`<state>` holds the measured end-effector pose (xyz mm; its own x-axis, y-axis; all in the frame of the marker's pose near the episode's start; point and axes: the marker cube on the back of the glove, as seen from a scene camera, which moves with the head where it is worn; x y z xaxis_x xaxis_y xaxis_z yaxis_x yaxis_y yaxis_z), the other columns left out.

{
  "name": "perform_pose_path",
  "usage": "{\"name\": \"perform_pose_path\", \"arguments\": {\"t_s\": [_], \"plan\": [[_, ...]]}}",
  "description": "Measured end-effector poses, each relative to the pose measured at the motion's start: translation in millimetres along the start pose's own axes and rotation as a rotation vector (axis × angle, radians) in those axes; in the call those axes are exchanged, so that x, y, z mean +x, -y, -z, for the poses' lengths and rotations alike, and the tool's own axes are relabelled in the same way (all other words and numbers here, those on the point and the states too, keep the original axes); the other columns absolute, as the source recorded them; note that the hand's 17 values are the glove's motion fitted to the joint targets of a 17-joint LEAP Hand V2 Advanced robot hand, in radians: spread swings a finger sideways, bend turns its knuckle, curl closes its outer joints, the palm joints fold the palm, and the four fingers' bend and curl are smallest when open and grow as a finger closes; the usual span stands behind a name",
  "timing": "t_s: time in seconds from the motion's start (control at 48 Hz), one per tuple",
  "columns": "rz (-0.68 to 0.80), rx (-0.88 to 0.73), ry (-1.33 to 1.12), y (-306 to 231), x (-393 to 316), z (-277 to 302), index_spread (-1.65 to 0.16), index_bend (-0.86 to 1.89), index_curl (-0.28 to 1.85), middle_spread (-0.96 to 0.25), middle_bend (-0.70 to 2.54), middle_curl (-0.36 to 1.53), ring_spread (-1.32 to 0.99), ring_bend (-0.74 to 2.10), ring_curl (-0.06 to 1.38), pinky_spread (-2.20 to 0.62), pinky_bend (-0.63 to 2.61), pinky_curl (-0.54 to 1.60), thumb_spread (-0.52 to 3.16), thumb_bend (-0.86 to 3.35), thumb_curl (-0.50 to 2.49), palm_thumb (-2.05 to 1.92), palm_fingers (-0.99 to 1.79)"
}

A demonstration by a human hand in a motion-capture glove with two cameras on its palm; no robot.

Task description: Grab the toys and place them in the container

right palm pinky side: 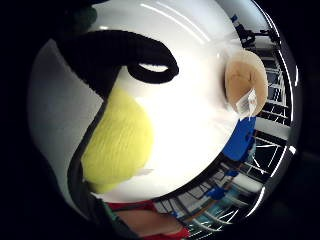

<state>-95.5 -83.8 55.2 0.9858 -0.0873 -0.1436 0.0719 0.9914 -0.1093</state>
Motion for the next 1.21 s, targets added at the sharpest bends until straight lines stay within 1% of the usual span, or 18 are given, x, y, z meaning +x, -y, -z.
{"name": "perform_pose_path", "arguments": {"t_s": [0.125, 0.208, 0.292, 0.313, 0.333, 0.354, 0.375, 0.396, 0.438, 0.459, 0.542, 0.584, 0.688, 0.834, 0.98, 1.105, 1.209], "plan": [[0.008, -0.027, -0.001, -0.2, 2.7, 0.0, -0.38, 0.15, 0.19, -0.07, 0.13, 0.18, -0.01, 0.51, 0.25, 0.00, 1.18, 0.42, 1.07, -0.01, 0.19, 0.01, 0.04], [-0.001, -0.010, 0.022, -1.5, 3.4, 0.3, -0.40, 0.18, 0.20, -0.07, 0.15, 0.18, -0.06, 0.66, 0.29, -0.10, 1.12, 0.39, 1.12, 0.00, 0.21, 0.05, 0.12], [-0.006, 0.027, 0.020, -2.2, 3.2, -0.3, -0.42, 0.18, 0.21, -0.10, 0.15, 0.18, -0.14, 0.76, 0.32, -0.21, 1.14, 0.38, 1.22, 0.04, 0.24, 0.13, 0.28], [-0.006, 0.036, 0.017, -2.3, 3.0, -0.4, -0.42, 0.20, 0.22, -0.11, 0.15, 0.18, -0.18, 0.81, 0.33, -0.25, 1.14, 0.38, 1.25, 0.07, 0.25, 0.16, 0.36], [-0.005, 0.048, 0.013, -2.2, 2.8, -0.4, -0.42, 0.17, 0.21, -0.10, 0.14, 0.17, -0.16, 0.77, 0.31, -0.23, 1.13, 0.37, 1.24, 0.04, 0.25, 0.13, 0.25], [-0.003, 0.062, 0.010, -2.0, 2.4, -0.4, -0.43, 0.21, 0.24, -0.12, 0.16, 0.18, -0.21, 0.85, 0.36, -0.28, 1.15, 0.39, 1.29, 0.08, 0.26, 0.19, 0.40], [-0.001, 0.077, 0.007, -1.6, 1.8, -0.3, -0.43, 0.20, 0.23, -0.13, 0.15, 0.18, -0.23, 0.86, 0.35, -0.30, 1.15, 0.38, 1.31, 0.09, 0.27, 0.21, 0.44], [0.001, 0.094, 0.004, -1.0, 1.2, -0.3, -0.42, 0.21, 0.24, -0.16, 0.21, 0.19, -0.27, 0.90, 0.36, -0.32, 1.14, 0.38, 1.34, 0.14, 0.30, 0.29, 0.57], [0.004, 0.121, 0.000, 0.9, 0.5, -0.1, -0.42, 0.20, 0.24, -0.18, 0.21, 0.20, -0.31, 0.91, 0.36, -0.34, 1.13, 0.37, 1.36, 0.17, 0.32, 0.34, 0.61], [0.006, 0.132, -0.001, 1.9, 0.3, 0.0, -0.42, 0.20, 0.25, -0.20, 0.26, 0.22, -0.33, 0.94, 0.38, -0.35, 1.11, 0.37, 1.35, 0.19, 0.34, 0.40, 0.68], [0.027, 0.155, -0.009, 4.7, -1.4, 0.9, -0.42, 0.21, 0.27, -0.24, 0.31, 0.25, -0.39, 0.96, 0.40, -0.38, 1.08, 0.38, 1.27, 0.24, 0.41, 0.53, 0.77], [0.040, 0.159, -0.014, 5.6, -2.0, 1.7, -0.42, 0.24, 0.29, -0.27, 0.36, 0.27, -0.42, 1.00, 0.42, -0.39, 1.07, 0.38, 1.20, 0.25, 0.45, 0.58, 0.88], [0.061, 0.158, -0.021, 7.3, -3.3, 2.9, -0.42, 0.26, 0.32, -0.33, 0.44, 0.32, -0.45, 1.07, 0.46, -0.41, 1.04, 0.39, 1.07, 0.26, 0.52, 0.65, 1.01], [0.084, 0.099, -0.019, 5.5, -3.6, 6.8, -0.42, 0.31, 0.39, -0.38, 0.54, 0.38, -0.47, 1.12, 0.51, -0.42, 1.00, 0.41, 0.91, 0.26, 0.61, 0.70, 1.05], [0.092, 0.062, 0.025, 0.5, 4.6, 18.4, -0.43, 0.37, 0.46, -0.43, 0.62, 0.45, -0.49, 1.15, 0.55, -0.42, 1.01, 0.44, 0.80, 0.26, 0.69, 0.72, 1.02], [0.076, 0.067, 0.075, 3.1, 14.9, 46.6, -0.44, 0.41, 0.52, -0.46, 0.68, 0.51, -0.50, 1.19, 0.59, -0.42, 1.04, 0.46, 0.74, 0.27, 0.75, 0.73, 0.99], [0.065, 0.099, 0.083, 12.3, 17.1, 88.4, -0.44, 0.44, 0.58, -0.47, 0.71, 0.57, -0.50, 1.21, 0.62, -0.42, 1.06, 0.48, 0.69, 0.27, 0.79, 0.72, 0.94]]}}
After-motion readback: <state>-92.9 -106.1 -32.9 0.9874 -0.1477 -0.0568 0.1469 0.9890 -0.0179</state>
